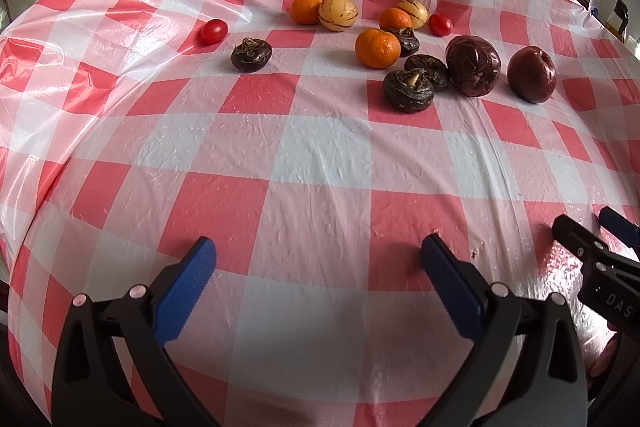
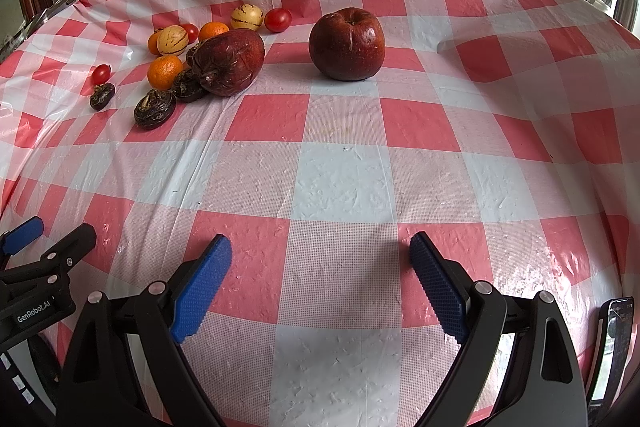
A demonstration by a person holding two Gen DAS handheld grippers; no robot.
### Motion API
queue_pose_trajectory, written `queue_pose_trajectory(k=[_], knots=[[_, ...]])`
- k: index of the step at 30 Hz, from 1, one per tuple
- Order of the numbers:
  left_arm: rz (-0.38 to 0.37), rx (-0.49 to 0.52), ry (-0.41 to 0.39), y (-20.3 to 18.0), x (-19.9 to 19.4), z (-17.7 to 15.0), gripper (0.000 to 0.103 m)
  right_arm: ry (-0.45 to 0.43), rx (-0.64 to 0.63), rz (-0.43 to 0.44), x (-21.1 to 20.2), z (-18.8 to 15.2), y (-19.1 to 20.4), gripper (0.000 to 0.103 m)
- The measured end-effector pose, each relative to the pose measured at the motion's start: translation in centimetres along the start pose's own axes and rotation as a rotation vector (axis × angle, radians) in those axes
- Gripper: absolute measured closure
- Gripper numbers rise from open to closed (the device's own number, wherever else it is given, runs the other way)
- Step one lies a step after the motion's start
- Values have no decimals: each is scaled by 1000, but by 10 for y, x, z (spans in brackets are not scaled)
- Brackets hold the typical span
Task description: Organize fruits
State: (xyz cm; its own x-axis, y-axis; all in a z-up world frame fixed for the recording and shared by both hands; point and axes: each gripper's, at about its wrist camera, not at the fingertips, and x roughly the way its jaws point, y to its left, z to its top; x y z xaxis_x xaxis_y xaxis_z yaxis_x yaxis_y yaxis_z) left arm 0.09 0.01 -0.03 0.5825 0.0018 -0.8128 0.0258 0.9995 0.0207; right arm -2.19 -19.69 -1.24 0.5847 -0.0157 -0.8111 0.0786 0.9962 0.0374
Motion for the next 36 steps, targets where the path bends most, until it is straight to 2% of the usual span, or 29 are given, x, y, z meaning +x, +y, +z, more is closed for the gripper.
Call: queue_pose_trajectory(k=[17,20,26,30,31,36], knots=[[-20,34,30,1,6,10,1,0,0,0,0,0,0,15],[2,69,2,0,15,25,1,0,0,0,0,0,0,15],[-78,125,15,-12,42,66,2,0,0,0,0,0,0,15],[-118,159,11,-30,55,85,11,0,1,2,0,0,0,15],[-129,165,11,-35,58,88,18,-1,2,3,0,0,0,15],[-141,203,-23,-50,62,94,37,-5,19,23,0,3,-1,16]])
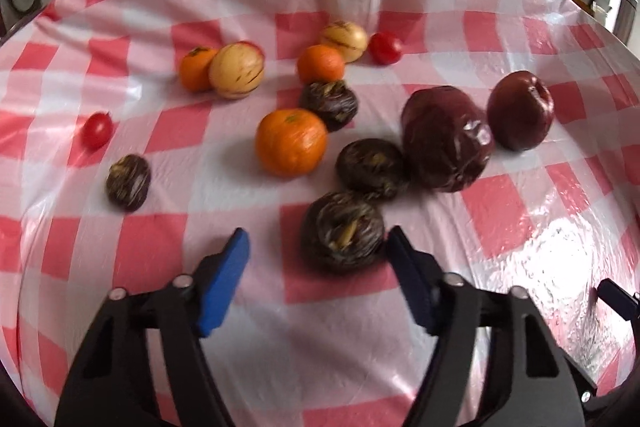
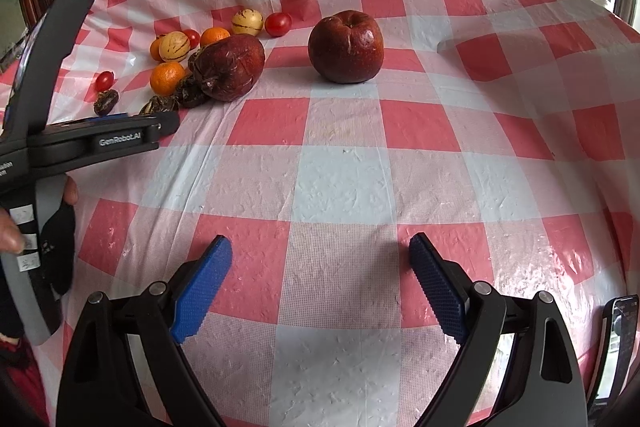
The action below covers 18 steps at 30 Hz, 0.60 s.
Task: Organize fruits
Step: 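Grasp the dark round fruit with the left tool while the right tool grasps the red apple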
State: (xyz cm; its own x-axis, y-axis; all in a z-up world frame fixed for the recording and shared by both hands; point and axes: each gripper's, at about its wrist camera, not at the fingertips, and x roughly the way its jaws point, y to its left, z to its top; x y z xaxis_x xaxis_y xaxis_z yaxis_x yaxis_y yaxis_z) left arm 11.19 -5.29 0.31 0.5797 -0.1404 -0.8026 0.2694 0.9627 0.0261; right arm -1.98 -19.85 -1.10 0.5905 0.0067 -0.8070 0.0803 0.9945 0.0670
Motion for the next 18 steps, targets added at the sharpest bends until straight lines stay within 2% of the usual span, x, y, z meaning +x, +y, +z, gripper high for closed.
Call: queue_pose_trajectory(k=[4,12,18], knots=[[-31,41,-25,-7,-3,-2,62,-17,35,-8,5,17,-13,16],[-117,-23,-41,9,-7,-4,62,-5,127,-28,55,82,-31,17],[-139,-46,-41,14,-7,-5,62,4,107,-92,84,117,-21,19]])
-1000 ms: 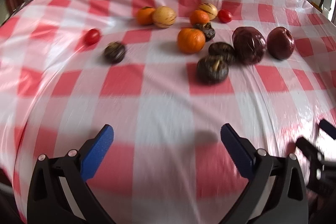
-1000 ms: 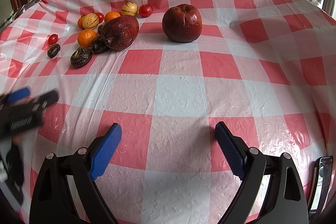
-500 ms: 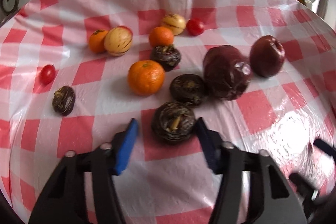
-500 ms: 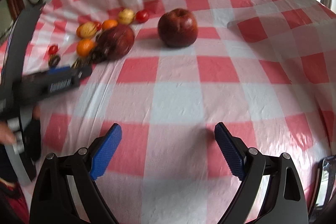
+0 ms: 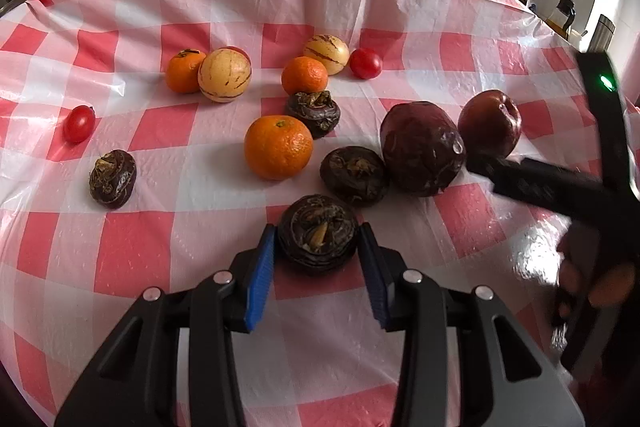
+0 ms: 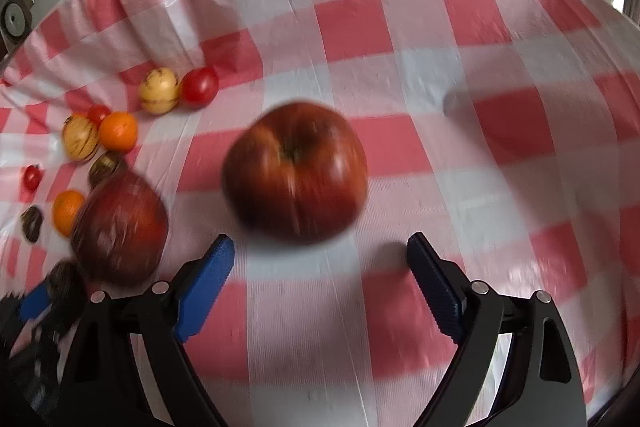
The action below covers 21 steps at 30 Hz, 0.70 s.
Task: Organize fruits
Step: 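Grasp the dark round fruit with the left tool while the right tool grasps the red apple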
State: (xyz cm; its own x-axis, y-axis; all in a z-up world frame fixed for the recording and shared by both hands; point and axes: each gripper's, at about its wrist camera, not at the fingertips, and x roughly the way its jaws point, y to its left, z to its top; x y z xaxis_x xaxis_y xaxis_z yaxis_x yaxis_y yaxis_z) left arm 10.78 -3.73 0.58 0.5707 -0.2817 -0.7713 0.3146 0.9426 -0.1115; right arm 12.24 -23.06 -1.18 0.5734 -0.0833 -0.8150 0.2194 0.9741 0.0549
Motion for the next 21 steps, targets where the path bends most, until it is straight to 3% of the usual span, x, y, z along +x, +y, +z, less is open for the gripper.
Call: queue_pose_trajectory(k=[4,7,16,21], knots=[[-8,-6,0,2,1,0,62,-5,-18,-25,13,16,10,22],[-12,-14,-1,3,1,0,62,-18,-28,-19,14,19,16,39],[-17,-32,-4,7,-1,0,62,-29,-12,14,13,21,18,39],[-7,-71,-25,13,-5,0,62,-42,15,52,5,18,-4,39]])
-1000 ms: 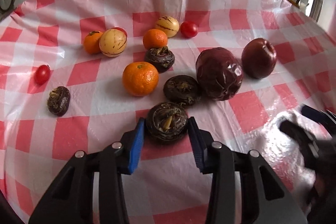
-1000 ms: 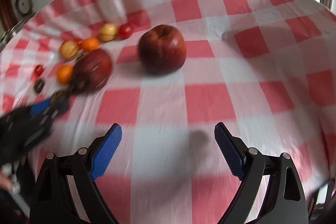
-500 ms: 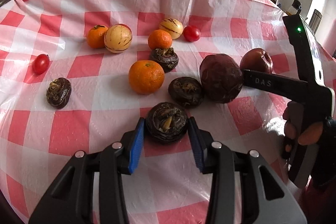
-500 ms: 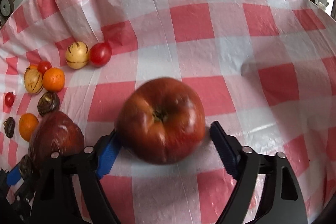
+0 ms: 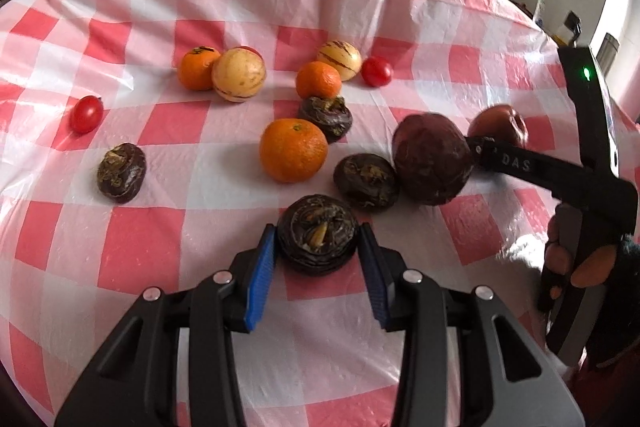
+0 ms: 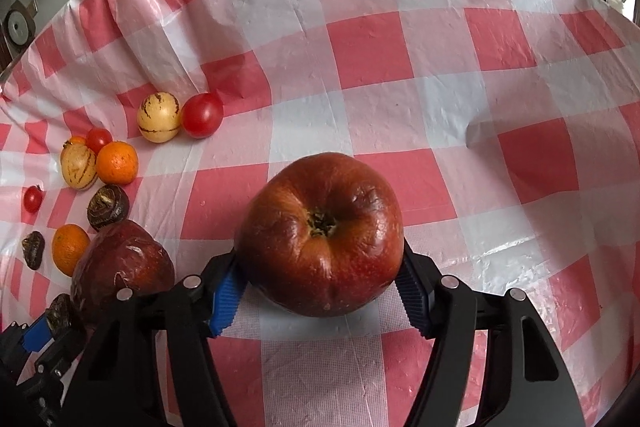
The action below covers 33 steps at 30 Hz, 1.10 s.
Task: Organize fruits
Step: 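Grasp the dark round fruit with the left tool while the right tool grasps the red apple, then carry both fruits to the white box and open both tools to drop them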
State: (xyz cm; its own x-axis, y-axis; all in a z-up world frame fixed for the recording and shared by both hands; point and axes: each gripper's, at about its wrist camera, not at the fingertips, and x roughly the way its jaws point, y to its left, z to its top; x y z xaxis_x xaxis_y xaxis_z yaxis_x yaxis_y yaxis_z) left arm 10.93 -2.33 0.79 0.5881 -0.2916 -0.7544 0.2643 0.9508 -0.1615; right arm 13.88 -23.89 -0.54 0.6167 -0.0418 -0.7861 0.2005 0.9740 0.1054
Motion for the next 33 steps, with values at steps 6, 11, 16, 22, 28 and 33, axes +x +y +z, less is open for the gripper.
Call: queue_pose_trajectory(k=[6,11,16,22,28,33], knots=[[15,-117,-16,21,-18,-10,62,-1,117,119,-26,-13,-39,39],[47,-148,-46,25,-48,-36,62,-31,125,189,-81,-48,-48,39],[75,-161,-100,21,-89,-67,62,-58,66,246,-132,-89,-32,38],[99,-164,-140,25,-138,-108,62,-39,-47,282,-158,-133,11,38],[153,-178,-173,49,-189,-149,62,-29,-194,349,-187,-171,55,38],[211,-230,-179,85,-226,-189,62,-11,-323,413,-207,-198,96,38]])
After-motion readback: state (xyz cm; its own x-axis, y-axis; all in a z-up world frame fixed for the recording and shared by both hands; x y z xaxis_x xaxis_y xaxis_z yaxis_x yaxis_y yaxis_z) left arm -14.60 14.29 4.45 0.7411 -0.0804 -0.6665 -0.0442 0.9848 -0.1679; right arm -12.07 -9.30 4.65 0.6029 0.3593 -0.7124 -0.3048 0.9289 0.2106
